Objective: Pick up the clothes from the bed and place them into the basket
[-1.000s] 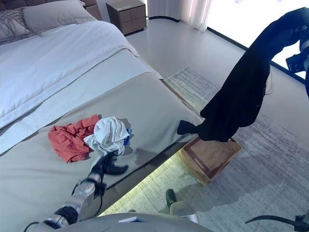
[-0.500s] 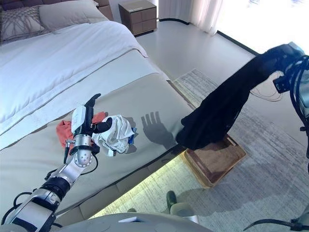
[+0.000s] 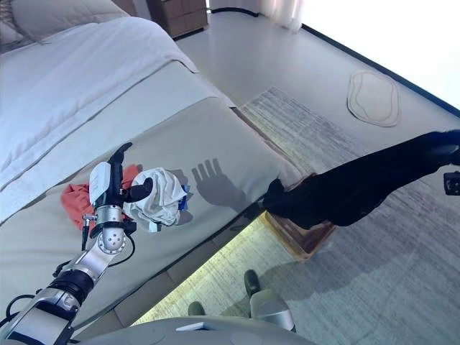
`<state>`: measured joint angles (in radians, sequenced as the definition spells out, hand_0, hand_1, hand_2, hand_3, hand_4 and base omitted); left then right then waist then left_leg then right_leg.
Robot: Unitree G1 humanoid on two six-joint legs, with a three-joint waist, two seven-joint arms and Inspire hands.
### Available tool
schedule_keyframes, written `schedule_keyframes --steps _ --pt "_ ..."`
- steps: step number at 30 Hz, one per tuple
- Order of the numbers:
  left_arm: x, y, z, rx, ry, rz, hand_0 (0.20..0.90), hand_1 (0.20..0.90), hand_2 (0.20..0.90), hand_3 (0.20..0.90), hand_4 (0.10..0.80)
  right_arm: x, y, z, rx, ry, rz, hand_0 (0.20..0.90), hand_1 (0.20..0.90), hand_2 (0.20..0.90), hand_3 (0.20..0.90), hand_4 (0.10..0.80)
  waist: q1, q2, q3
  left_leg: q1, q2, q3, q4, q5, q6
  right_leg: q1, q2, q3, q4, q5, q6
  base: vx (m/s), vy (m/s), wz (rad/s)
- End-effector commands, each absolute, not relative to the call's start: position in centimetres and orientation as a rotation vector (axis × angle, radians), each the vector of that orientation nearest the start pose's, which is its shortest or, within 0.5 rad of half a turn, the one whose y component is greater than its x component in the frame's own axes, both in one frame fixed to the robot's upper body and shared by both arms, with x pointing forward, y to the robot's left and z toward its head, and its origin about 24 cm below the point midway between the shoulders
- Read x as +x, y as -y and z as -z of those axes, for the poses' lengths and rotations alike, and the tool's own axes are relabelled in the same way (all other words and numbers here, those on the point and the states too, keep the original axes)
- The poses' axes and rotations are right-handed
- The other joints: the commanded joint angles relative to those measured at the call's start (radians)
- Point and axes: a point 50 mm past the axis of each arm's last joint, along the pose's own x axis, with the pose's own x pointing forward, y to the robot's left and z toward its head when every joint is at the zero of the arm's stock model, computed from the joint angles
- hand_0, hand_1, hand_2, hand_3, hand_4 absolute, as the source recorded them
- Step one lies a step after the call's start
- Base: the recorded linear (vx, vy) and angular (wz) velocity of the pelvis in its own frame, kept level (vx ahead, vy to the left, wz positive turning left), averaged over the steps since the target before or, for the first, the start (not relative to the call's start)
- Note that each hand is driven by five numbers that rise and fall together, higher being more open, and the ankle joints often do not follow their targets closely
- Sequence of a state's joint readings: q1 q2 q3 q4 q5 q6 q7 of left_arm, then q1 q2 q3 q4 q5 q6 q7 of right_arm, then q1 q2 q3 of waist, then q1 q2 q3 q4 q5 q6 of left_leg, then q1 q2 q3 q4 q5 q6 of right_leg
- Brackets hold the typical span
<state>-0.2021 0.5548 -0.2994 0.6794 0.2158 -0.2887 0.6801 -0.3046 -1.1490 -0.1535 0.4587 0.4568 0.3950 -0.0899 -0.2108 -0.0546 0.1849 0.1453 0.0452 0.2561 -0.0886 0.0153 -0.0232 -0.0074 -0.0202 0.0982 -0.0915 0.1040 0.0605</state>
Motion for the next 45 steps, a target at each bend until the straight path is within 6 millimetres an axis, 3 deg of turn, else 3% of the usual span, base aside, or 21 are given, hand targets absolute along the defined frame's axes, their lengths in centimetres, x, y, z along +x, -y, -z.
schedule_keyframes --steps 1,5,12,20,27,29,34,38,45 --pt "27.4 -27.1 -3.2 0.819 0.173 -0.428 0.900 0.900 0.900 0.900 0.800 24.2 42.7 -28.9 -0.603 0.131 0.743 0.300 0.300 0.300 0.200 0.100 0.017 -0.024 -0.104 -0.018 0.040 -0.085 0.001 -0.012 -0.044 0.012 -0.001 -0.027 0.079 -0.034 0.013 -0.009 0.011 -0.04" --pt "27.5 -26.8 -3.1 0.811 0.166 -0.410 0.900 0.900 0.900 0.900 0.800 24.5 42.3 -27.6 -0.599 0.082 0.665 0.300 0.300 0.300 0.200 0.100 0.014 -0.024 -0.103 -0.019 0.041 -0.081 0.001 -0.011 -0.045 0.008 -0.002 -0.022 0.080 -0.033 0.015 -0.010 -0.002 -0.04" --pt "28.2 -25.4 -3.2 0.780 0.172 -0.350 0.900 0.900 0.900 0.900 0.800 27.8 39.3 -22.6 -0.568 -0.077 0.442 0.300 0.300 0.300 0.200 0.100 0.032 -0.016 -0.099 -0.011 0.041 -0.088 0.001 -0.005 -0.038 0.011 -0.004 -0.031 0.085 -0.036 0.009 -0.002 -0.002 -0.01" --pt "28.8 -23.7 -3.0 0.744 0.180 -0.299 0.900 0.900 0.900 0.900 0.800 31.2 35.9 -18.1 -0.508 -0.136 0.326 0.300 0.300 0.300 0.200 0.100 0.068 0.013 -0.084 -0.017 0.034 -0.106 0.005 -0.006 -0.038 0.015 -0.016 -0.056 0.082 -0.040 0.005 -0.002 0.001 0.01" --pt "28.7 -23.2 -2.5 0.730 0.172 -0.288 0.900 0.900 0.900 0.900 0.800 32.1 34.5 -16.3 -0.491 -0.165 0.288 0.300 0.300 0.300 0.200 0.100 0.084 0.025 -0.082 -0.019 0.028 -0.122 0.002 -0.007 -0.039 0.024 -0.024 -0.075 0.075 -0.043 0.005 0.007 0.009 0.10" --pt "28.6 -23.1 -2.3 0.725 0.167 -0.290 0.900 0.900 0.900 0.900 0.800 32.2 34.1 -15.0 -0.492 -0.210 0.277 0.300 0.300 0.300 0.200 0.100 0.088 0.025 -0.084 -0.020 0.026 -0.127 0.001 -0.005 -0.039 0.026 -0.026 -0.081 0.074 -0.043 0.005 0.011 0.007 0.10" --pt "28.4 -23.0 -2.2 0.724 0.169 -0.293 0.900 0.900 0.900 0.900 0.800 31.4 34.1 -12.0 -0.478 -0.310 0.290 0.300 0.300 0.300 0.200 0.100 0.094 0.021 -0.083 -0.024 0.028 -0.130 0.002 -0.001 -0.037 0.025 -0.028 -0.087 0.079 -0.045 0.005 0.007 -0.014 0.05" --pt "28.7 -22.7 -2.5 0.730 0.188 -0.286 0.900 0.900 0.900 0.900 0.800 30.3 35.7 -8.9 -0.488 -0.426 0.357 0.300 0.300 0.300 0.200 0.100 0.108 0.021 -0.076 -0.027 0.028 -0.136 0.007 0.001 -0.034 0.026 -0.030 -0.094 0.082 -0.044 0.005 0.008 -0.033 0.07" --pt "28.9 -22.6 -2.6 0.731 0.190 -0.266 0.900 0.900 0.900 0.900 0.800 28.9 38.0 -7.4 -0.529 -0.538 0.473 0.300 0.300 0.300 0.200 0.100 0.124 0.033 -0.062 -0.030 0.023 -0.150 0.011 0.000 -0.032 0.030 -0.034 -0.098 0.078 -0.043 0.005 0.003 -0.008 0.03"
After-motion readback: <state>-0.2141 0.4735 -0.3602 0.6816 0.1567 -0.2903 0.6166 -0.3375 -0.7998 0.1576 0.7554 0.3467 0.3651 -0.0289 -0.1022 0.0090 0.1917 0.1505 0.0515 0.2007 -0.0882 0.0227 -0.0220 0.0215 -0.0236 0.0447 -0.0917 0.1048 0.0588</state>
